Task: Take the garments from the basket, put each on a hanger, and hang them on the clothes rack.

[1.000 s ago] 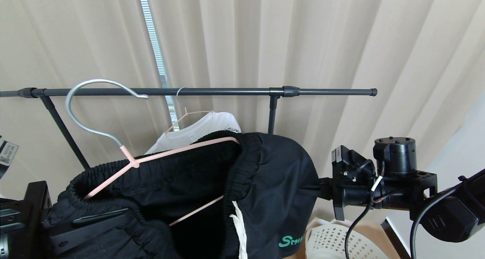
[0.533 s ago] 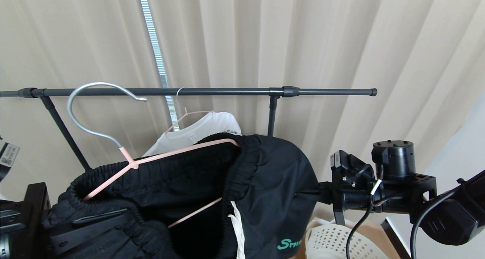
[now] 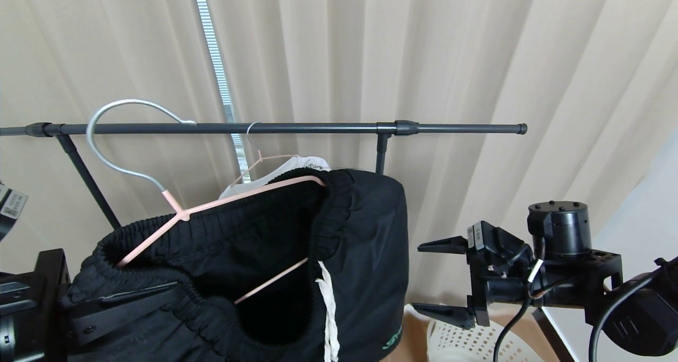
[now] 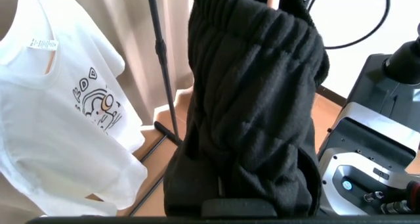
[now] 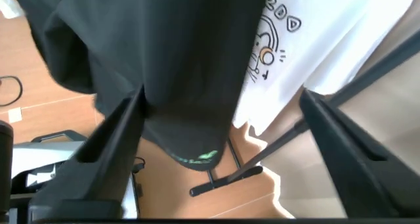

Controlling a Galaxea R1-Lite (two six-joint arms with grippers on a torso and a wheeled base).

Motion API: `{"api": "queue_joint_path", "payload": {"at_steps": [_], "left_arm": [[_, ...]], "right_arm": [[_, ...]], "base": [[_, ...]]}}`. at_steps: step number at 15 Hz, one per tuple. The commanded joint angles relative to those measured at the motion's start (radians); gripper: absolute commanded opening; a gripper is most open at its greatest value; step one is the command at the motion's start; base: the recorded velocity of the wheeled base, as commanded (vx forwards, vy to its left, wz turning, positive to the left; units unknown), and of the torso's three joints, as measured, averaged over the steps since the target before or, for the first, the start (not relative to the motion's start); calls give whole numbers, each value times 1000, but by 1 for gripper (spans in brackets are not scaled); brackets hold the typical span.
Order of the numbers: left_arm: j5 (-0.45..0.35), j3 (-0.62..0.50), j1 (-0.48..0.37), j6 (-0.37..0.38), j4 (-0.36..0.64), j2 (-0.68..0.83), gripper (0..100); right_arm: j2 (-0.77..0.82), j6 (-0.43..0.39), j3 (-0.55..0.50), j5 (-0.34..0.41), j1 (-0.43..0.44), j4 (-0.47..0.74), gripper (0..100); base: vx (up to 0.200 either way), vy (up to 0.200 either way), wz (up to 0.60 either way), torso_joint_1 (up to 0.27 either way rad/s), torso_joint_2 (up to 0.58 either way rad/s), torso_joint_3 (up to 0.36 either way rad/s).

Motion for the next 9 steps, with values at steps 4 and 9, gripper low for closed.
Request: {"api": "queue_joint_path", "payload": {"at_steps": [4,9], "left_arm": [[1,0,3,-32,-8,41,0],[1,4,1,-37,-8,41,0]], "right_arm": [[-146,33,8,0,36,10,100],[-246,263,-7,-181,201,-4,100]], "base": [[0,0,0,0,0,0],[0,0,0,0,0,0]]}}
